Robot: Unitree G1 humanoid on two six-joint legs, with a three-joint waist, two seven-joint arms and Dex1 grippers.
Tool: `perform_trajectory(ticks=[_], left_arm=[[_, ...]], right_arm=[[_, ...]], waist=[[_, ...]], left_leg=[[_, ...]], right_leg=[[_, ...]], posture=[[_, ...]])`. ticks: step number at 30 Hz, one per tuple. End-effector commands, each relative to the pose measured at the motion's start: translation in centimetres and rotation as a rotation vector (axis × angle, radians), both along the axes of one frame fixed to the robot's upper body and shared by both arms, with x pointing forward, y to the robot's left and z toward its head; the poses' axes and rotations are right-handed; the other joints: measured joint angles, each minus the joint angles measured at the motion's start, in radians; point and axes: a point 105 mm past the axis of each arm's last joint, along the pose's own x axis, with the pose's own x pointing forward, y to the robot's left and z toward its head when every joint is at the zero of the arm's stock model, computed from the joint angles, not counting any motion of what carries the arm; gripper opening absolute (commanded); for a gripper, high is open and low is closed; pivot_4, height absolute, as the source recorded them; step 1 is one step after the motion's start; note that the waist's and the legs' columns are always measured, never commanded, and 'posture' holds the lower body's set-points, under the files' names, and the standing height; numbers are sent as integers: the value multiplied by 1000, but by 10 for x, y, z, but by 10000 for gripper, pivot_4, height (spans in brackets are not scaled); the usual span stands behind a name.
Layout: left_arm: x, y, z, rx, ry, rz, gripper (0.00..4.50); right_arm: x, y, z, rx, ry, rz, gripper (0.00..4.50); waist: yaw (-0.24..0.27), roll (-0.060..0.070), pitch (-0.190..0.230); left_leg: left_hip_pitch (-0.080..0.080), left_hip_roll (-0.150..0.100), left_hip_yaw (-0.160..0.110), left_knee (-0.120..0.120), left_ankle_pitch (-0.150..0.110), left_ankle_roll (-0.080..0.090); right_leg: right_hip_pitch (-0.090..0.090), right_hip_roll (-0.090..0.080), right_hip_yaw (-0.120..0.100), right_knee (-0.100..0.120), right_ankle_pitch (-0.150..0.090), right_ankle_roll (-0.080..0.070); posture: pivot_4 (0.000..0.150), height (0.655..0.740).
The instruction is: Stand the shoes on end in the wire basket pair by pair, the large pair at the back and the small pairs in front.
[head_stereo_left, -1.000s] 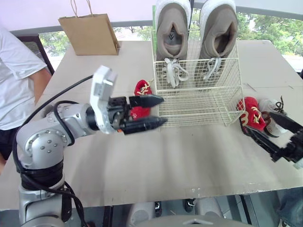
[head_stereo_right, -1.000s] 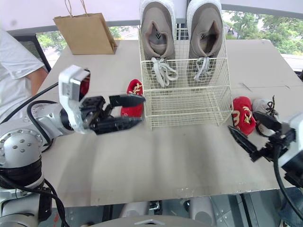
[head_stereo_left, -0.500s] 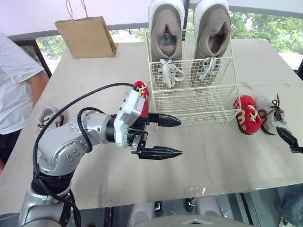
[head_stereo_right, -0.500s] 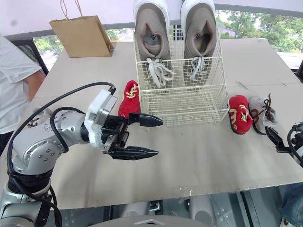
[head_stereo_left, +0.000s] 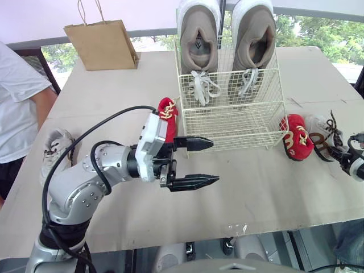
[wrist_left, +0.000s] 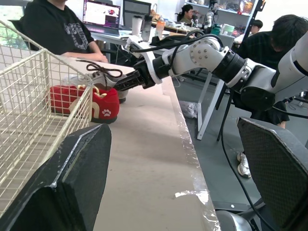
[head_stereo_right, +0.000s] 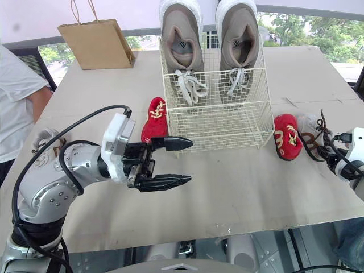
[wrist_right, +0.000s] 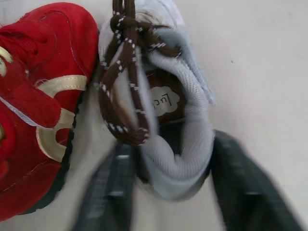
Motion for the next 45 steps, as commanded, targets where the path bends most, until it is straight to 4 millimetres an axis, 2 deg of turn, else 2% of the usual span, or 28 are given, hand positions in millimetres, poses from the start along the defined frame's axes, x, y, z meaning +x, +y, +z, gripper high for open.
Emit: perform_trajectory(ticks=[1,2,5,8,11,12,14,17,20,25,28,29,32,34,37,41,42,44,45], left_arm=[[-3,-1,9,-17,-55,-2,45000],[-2,-1,9,-15,-54,-6,45000],[1,-2,11,-29,-45,-8,45000],[7,-4,18,-76,-24,-2,45000],[17,-2,27,-135,40,8,45000],[20,-2,29,-147,61,11,45000],[30,0,39,-184,158,10,45000],[41,0,56,-199,259,-19,45000],[48,-2,72,-166,309,-71,45000],[48,-11,80,-7,400,-174,45000],[44,-16,82,118,451,-251,45000],[42,-19,82,154,465,-279,45000],[39,-25,81,245,505,-339,45000],[33,-26,72,343,504,-379,45000],[24,-23,63,432,523,-443,45000],[22,-21,57,486,535,-480,33103],[22,-20,57,484,540,-487,27993],[23,-21,61,447,540,-497,21007],[26,-21,64,417,531,-494,15675]], right_arm=[[-2,-6,4,-78,-3,18,2935],[-5,-8,6,-96,-10,18,520],[-17,-19,23,-223,-49,5,520],[-32,-26,57,-434,-104,43,520],[-48,-21,103,-540,-180,132,520],[-52,-18,112,-565,-190,167,520],[-66,3,142,-650,-220,378,520],[-87,49,169,-678,-218,711,520],[-105,94,177,-695,-160,1013,520],[-116,157,177,-736,-163,1386,520],[-112,185,175,-828,-227,1538,520],[-108,192,176,-870,-265,1564,520],[-99,207,180,-955,-372,1610,520],[-94,216,184,-987,-458,1626,520],[-84,226,188,-1038,-544,1642,520],[-76,238,198,-1066,-611,1667,0],[-75,240,200,-1070,-618,1669,0],[-74,243,204,-1054,-622,1666,0],[-73,243,206,-1027,-617,1658,0]], waist=[[0,0,0],[1,0,0],[11,1,0],[29,4,0],[27,5,0],[26,6,0],[23,6,0],[24,5,1],[23,3,2],[27,0,3],[28,-3,7],[28,-3,7],[26,-2,9],[25,-4,10],[19,-4,10],[23,-3,12],[24,-3,12],[27,-3,12],[28,-3,12]], left_leg=[[0,0,0,0,0,0],[0,0,0,0,0,0],[0,0,0,0,0,-1],[-1,-1,-1,0,-1,-5],[-2,-2,-1,0,-2,-4],[-2,-2,-1,0,-2,-4],[0,-2,-1,0,-2,-3],[0,-2,-8,0,-1,4],[0,-7,-19,0,-1,4],[-2,-9,-22,0,-2,4],[-3,-10,-22,0,-2,3],[-6,-11,-23,0,-4,-1],[-10,-12,-23,0,-2,-5],[-16,-12,-24,1,-2,-5],[-18,-12,-24,1,1,-1],[-20,-12,-23,1,1,0],[-20,-11,-23,2,2,0],[-20,-11,-23,2,2,-1],[-20,-11,-23,3,2,-1]], right_leg=[[0,0,0,0,0,0],[0,0,0,0,0,0],[0,0,0,0,0,0],[0,-1,-1,0,-1,1],[0,-2,0,0,-2,3],[0,-2,0,0,-2,3],[0,-1,0,0,-2,3],[1,3,0,0,-2,3],[2,6,1,0,-2,3],[2,4,1,-1,-3,2],[1,2,0,-2,-3,2],[-1,-1,-2,-4,-3,2],[-4,-3,-4,-4,-2,2],[-10,-3,-5,-5,-2,2],[-12,-2,-5,-4,-2,1],[-15,1,-3,-2,0,-1],[-15,2,-3,-1,0,-1],[-15,2,-3,0,-1,0],[-15,2,-3,0,-2,2]], posture=[[1500,7400],[1500,7400],[1500,7400],[1500,7400],[1500,7400],[1500,7400],[1500,7400],[1500,7400],[1500,7400],[1500,7400],[1500,7400],[1500,7400],[1500,7400],[1500,7400],[1500,7400],[1500,7400],[1500,7400],[1500,7400],[1500,7400]])
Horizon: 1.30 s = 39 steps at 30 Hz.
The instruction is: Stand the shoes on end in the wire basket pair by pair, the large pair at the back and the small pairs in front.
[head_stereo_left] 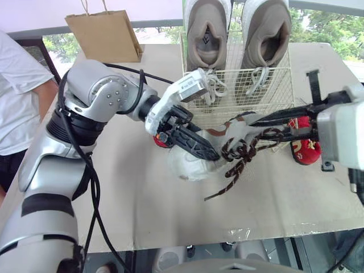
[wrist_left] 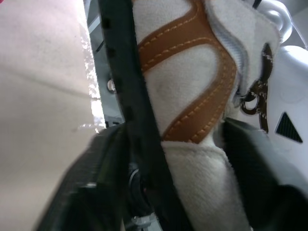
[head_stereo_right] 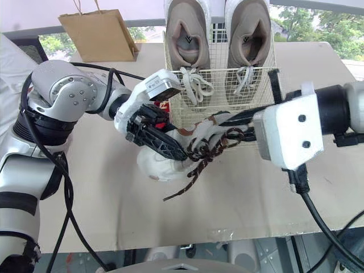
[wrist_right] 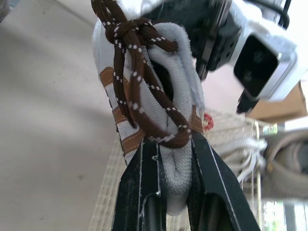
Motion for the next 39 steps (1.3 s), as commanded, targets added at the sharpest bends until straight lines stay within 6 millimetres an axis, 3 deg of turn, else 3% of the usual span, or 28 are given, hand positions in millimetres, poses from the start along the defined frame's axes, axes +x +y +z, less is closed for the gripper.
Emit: perform_trajectory(ticks=[1,3,5,8,9,10,11,12,13,17,21,26,29,30,31,34,39], left_arm=[[-2,-6,16,-105,-32,-40,12391],[6,-5,27,-205,-21,12,6356],[10,-3,35,-290,-15,51,5922],[19,0,39,-406,-55,154,5921],[21,1,40,-438,-72,186,5921],[25,1,41,-482,-103,232,5921],[27,1,43,-509,-120,264,5887],[29,0,44,-548,-169,300,5857],[30,-1,45,-581,-216,333,5854],[29,-7,47,-655,-298,396,5852],[25,-17,31,-633,-413,406,5849],[19,-20,25,-641,-462,374,5839],[18,-21,23,-646,-486,363,5833],[18,-21,23,-650,-492,366,5831],[18,-21,23,-652,-495,366,5830],[17,-18,21,-648,-487,357,5826],[23,-9,25,-655,-461,440,29003]], right_arm=[[6,-2,17,82,-5,-66,0],[12,-13,13,133,92,-154,8165],[16,-23,10,178,138,-226,15142],[21,-44,3,337,261,-377,30352],[21,-49,0,377,303,-419,33344],[18,-53,-4,476,411,-452,33344],[15,-54,-6,536,484,-469,40953],[12,-51,-13,621,582,-472,44191],[9,-47,-18,684,648,-474,44332],[3,-27,-27,847,833,-479,44332],[16,-6,-6,1077,913,-429,44332],[30,2,-11,1117,952,-513,44332],[32,7,-13,1118,964,-528,36418],[31,9,-13,1120,972,-522,29668],[30,10,-13,1116,975,-517,28600],[28,12,-12,1104,965,-511,16158],[29,7,-9,1095,902,-513,853]], waist=[[1,0,0],[2,0,0],[3,-1,0],[0,-1,0],[0,-1,0],[-1,-2,0],[-3,-3,0],[-2,-2,0],[-2,-2,0],[-1,-2,0],[-8,-2,0],[3,-2,0],[1,-2,0],[1,-2,0],[1,-2,0],[-1,-2,0],[-1,-2,0]], left_leg=[[0,0,0,0,0,0],[0,0,0,2,0,0],[0,0,-1,4,0,0],[0,0,-1,6,0,1],[0,0,-1,7,0,1],[1,0,-2,7,0,1],[2,1,-2,7,0,1],[3,2,-5,8,0,0],[4,2,-6,8,0,0],[5,1,-7,7,0,0],[8,0,-5,8,0,0],[7,0,-6,8,0,0],[6,-1,-6,8,0,1],[6,-1,-6,8,0,1],[6,-1,-6,8,0,1],[6,0,-6,8,0,1],[6,1,-6,8,0,1]], right_leg=[[0,0,0,0,0,0],[1,-1,1,1,0,0],[2,-2,0,1,0,0],[3,-3,-1,2,0,0],[4,-3,-1,3,0,0],[5,-3,-1,3,1,-1],[5,-2,-2,3,2,-3],[8,-3,-1,3,3,-3],[8,-5,-1,3,3,-4],[11,-9,-2,4,3,-4],[13,-4,-3,3,3,-3],[13,-2,-5,3,3,-4],[13,-2,-4,2,3,-4],[13,-2,-4,2,3,-4],[13,-1,-4,1,3,-4],[13,-1,-4,1,3,-4],[13,1,-4,2,2,-2]], posture=[[1500,7400],[1500,7400],[1500,7400],[1500,7400],[1500,7400],[1500,7400],[1500,7400],[1500,7400],[1500,7400],[1500,7400],[1500,7400],[1500,7400],[1500,7400],[1500,7400],[1500,7400],[1500,7400],[1500,7400]])
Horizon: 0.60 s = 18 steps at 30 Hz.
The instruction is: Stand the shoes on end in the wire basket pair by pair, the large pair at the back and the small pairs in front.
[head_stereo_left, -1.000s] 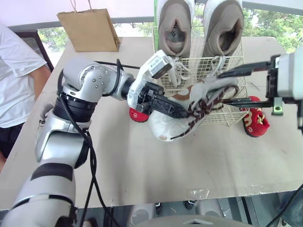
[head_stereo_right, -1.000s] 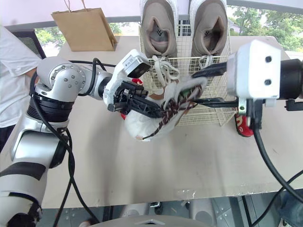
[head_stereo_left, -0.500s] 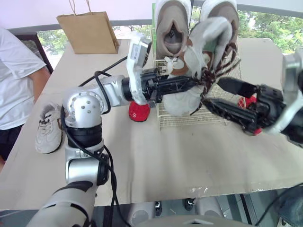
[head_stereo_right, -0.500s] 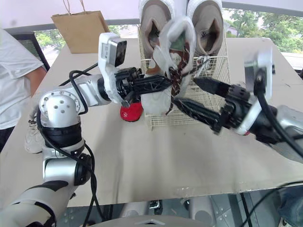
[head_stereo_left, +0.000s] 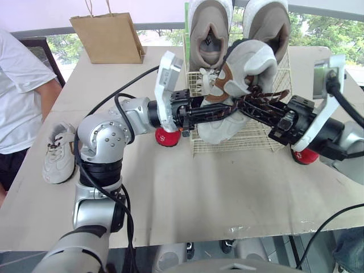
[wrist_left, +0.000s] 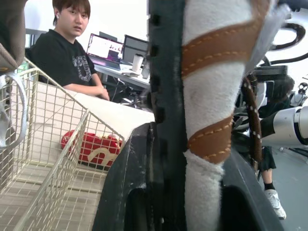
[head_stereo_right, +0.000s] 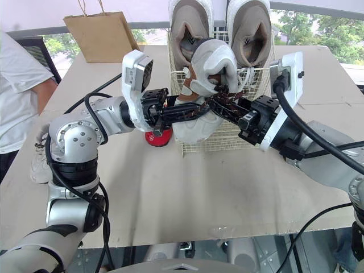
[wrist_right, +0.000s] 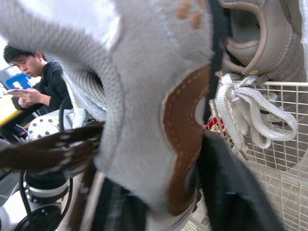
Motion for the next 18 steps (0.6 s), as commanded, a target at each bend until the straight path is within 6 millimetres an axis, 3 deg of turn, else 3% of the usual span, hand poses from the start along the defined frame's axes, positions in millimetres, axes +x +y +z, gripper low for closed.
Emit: perform_trajectory(ticks=[1,3,7,11,14,18], left_arm=[[-5,7,11,-44,-21,48,33008],[-11,13,6,-46,-43,107,42857],[-35,31,-14,-4,-95,116,43165],[-51,47,-33,3,-67,106,43165],[-53,58,-48,9,-87,169,43165],[-53,66,-60,27,-159,243,43165]], right_arm=[[-2,-6,13,-23,-98,-27,146],[1,-18,22,-54,-159,-81,27],[1,-44,49,-121,-340,-163,27],[12,-64,63,-295,-523,-270,26],[29,-78,57,-406,-600,-332,26],[55,-96,35,-462,-618,-369,26]], waist=[[0,0,0],[-1,0,0],[-2,0,0],[1,2,-1],[-3,2,-1],[2,2,-1]], left_leg=[[0,0,0,0,0,0],[0,0,0,0,0,0],[0,0,1,0,0,0],[0,1,0,0,0,-1],[1,0,1,0,0,-1],[1,0,1,0,0,-1]], right_leg=[[0,0,0,0,0,0],[0,0,1,0,0,0],[0,0,1,0,1,-2],[0,0,0,0,-1,2],[0,-1,0,-1,-1,2],[0,-1,1,-1,-1,2]], posture=[[1500,7400],[1500,7400],[1500,7400],[1500,7400],[1500,7400],[1500,7400]])
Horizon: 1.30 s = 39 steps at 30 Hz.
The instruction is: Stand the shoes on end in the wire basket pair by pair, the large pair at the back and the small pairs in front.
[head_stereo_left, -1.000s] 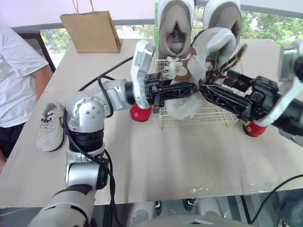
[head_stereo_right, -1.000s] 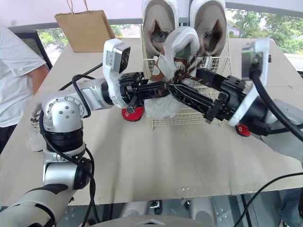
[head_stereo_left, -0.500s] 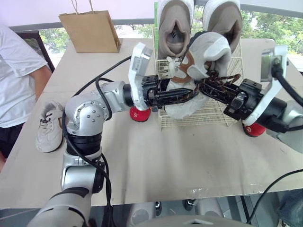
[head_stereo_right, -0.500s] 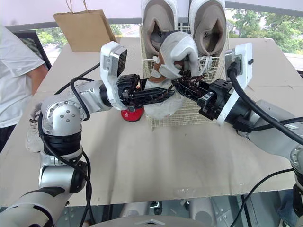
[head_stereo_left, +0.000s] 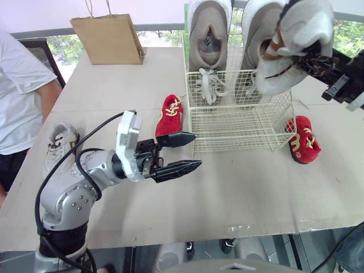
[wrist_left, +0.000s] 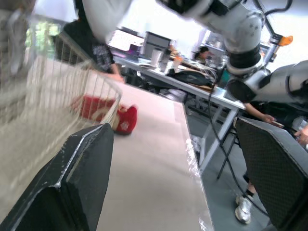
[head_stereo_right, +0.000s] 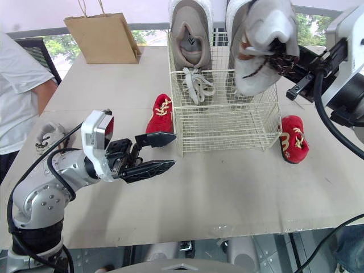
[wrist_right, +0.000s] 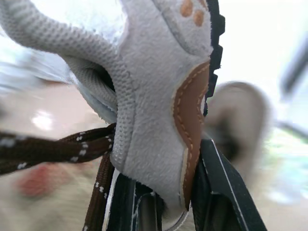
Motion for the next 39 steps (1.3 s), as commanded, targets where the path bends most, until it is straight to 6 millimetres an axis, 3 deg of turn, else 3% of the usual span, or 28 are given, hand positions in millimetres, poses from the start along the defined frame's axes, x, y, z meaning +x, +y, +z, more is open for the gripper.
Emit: perform_trajectory(ticks=[1,4,15,17,18,21,26,36,39], left_arm=[[-5,3,5,15,-137,36,43165],[-6,5,0,16,-146,60,43165],[-2,3,-1,-1,-165,103,43165],[-1,3,-1,-4,-167,105,43165],[0,3,-1,-4,-168,105,43165],[1,4,-1,-2,-171,105,43165],[2,5,0,-3,-169,115,43165],[9,12,1,-22,-151,152,43165],[13,17,0,-36,-137,194,43165]], right_arm=[[15,-13,-6,-35,-84,-24,26],[23,-18,-8,-38,-103,-19,26],[54,-9,-64,-62,125,124,26],[57,-12,-84,-79,207,146,10721],[57,-12,-92,-77,248,167,12502],[53,-15,-101,-84,299,196,25848],[43,-17,-82,-30,261,209,44484],[19,-19,-56,-4,175,171,44484],[3,-12,-43,-15,108,198,44484]], waist=[[-1,0,0],[0,2,1],[-1,3,1],[0,3,1],[1,3,1],[-1,2,1],[0,2,0],[-2,3,1],[-1,3,1]], left_leg=[[0,0,0,0,0,0],[-3,0,0,0,0,0],[-2,0,0,-1,0,0],[-2,0,0,-1,0,0],[-2,0,0,-1,0,0],[-2,0,0,-1,0,0],[0,0,-1,-1,0,0],[-1,0,-1,-2,0,0],[-1,0,-1,-2,0,0]], right_leg=[[0,0,0,0,0,0],[-3,-1,0,0,0,-1],[-3,1,0,0,0,-1],[-3,1,0,0,2,-3],[-3,1,0,0,2,-4],[-1,1,0,0,2,-4],[0,1,-1,-1,1,-2],[-1,0,-2,-1,2,-4],[-1,0,-2,-1,1,-2]], posture=[[1500,7400],[1500,7400],[1500,7400],[1500,7400],[1500,7400],[1500,7400],[1500,7400],[1500,7400],[1500,7400]])
